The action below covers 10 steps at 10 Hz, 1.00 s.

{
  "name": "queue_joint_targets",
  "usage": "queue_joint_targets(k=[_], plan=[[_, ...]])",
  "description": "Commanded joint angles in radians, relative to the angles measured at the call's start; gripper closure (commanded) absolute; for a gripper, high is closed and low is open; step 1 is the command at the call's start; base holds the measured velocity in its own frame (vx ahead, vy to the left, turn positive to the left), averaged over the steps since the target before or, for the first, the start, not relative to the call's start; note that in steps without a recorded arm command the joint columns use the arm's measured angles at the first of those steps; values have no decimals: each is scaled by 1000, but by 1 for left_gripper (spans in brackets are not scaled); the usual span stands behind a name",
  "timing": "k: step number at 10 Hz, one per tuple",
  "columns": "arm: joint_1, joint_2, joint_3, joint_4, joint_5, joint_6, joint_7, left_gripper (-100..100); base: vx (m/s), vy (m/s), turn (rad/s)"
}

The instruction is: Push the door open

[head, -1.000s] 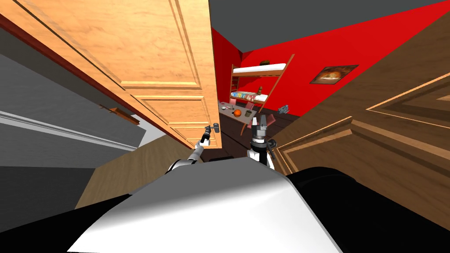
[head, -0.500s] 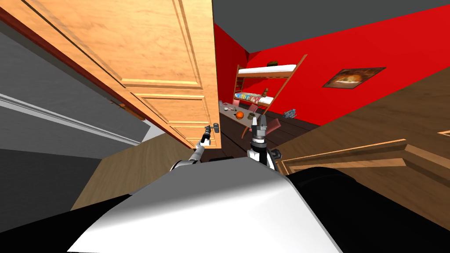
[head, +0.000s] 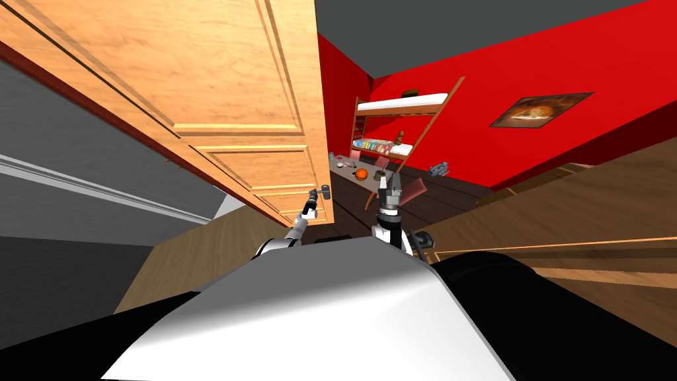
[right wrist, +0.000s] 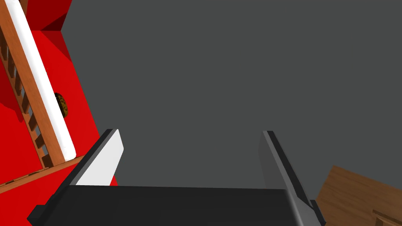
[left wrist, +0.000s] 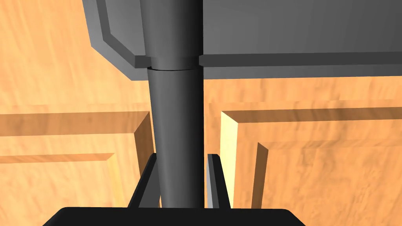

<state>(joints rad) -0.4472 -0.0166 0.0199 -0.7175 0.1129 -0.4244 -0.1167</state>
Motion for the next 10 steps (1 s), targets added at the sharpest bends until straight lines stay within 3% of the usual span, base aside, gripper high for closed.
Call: queue_joint_targets(k=[1, 3, 4, 7, 8, 10], plan=[[-22, 28, 17, 29, 14, -27, -7, 100, 101, 15, 25], [-22, 28, 17, 29, 14, -27, -7, 100, 44, 22, 35], [-46, 36, 18, 68, 36, -46, -23, 100, 84, 24, 53], [-59, 38, 19, 89, 48, -56, -31, 100, 72, 4, 33], [-86, 41, 21, 133, 73, -78, -49, 100, 116, -2, 104], [-86, 41, 21, 133, 73, -78, -49, 100, 89, -4, 20]])
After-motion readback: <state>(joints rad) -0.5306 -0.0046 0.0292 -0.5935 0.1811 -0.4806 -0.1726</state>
